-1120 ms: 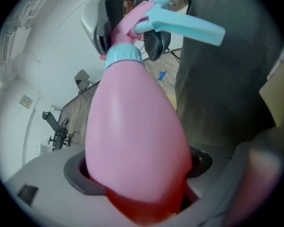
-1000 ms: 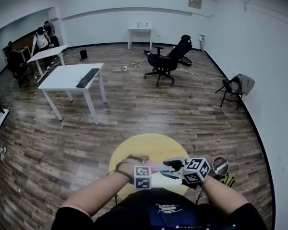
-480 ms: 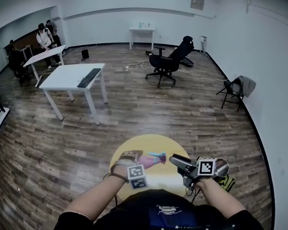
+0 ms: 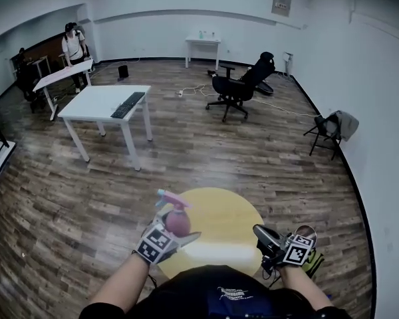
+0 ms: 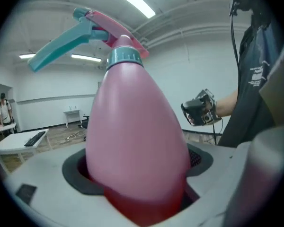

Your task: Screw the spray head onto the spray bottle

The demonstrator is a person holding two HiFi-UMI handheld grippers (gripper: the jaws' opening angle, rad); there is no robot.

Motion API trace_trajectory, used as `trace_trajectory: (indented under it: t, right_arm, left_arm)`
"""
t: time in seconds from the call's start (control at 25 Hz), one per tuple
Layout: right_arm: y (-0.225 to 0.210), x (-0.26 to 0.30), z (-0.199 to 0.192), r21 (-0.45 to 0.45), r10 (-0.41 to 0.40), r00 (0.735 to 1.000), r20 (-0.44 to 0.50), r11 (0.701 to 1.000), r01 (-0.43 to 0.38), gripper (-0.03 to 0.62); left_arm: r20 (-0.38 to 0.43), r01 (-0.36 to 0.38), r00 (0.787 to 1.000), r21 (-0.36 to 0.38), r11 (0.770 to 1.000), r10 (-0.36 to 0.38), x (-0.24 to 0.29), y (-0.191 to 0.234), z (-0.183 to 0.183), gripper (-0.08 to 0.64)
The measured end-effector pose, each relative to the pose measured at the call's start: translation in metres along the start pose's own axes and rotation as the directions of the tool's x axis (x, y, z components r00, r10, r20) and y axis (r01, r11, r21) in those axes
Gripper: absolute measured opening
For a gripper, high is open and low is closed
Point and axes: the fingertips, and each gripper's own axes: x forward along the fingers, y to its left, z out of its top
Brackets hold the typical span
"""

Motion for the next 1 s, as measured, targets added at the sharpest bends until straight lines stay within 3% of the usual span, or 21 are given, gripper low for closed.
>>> trace_trajectory:
  t: [0.12,0.28,0.4,0.72,1.0]
  right_arm:
    - [-0.011,0.004,0.008,0.142,0.015,0.993,0.118,0.989,-0.032,0.023]
    - [-0.027,0.003,0.002,0.041,-0.062,0.997,0.054,0.997,0.06,0.021]
    - [-0.029,0.001,0.001,-0.02,-0.08,0.997,0.02,0.997,0.081,0.021]
    - [-0.03,0.001,-0.01,-0.068,-0.095,0.995,-0.029,0.993,0.093,0.021]
    - [-0.03,-0.001,-0.017,-0.06,-0.102,0.994,-0.037,0.993,0.1,0.022]
  left_arm:
    - [0.081,0.013,0.997,-0.084,0.996,-0.006,-0.007,0.006,0.001,0.489]
    - [0.1,0.012,0.995,-0.159,0.987,0.004,-0.012,0.007,-0.006,0.489]
    - [0.097,0.006,0.995,-0.145,0.989,0.008,-0.011,0.004,-0.004,0.489]
    - [0.077,0.014,0.997,-0.08,0.997,-0.008,-0.011,-0.007,-0.007,0.489]
    - [0.068,0.03,0.997,-0.033,0.999,-0.028,-0.012,-0.017,-0.002,0.489]
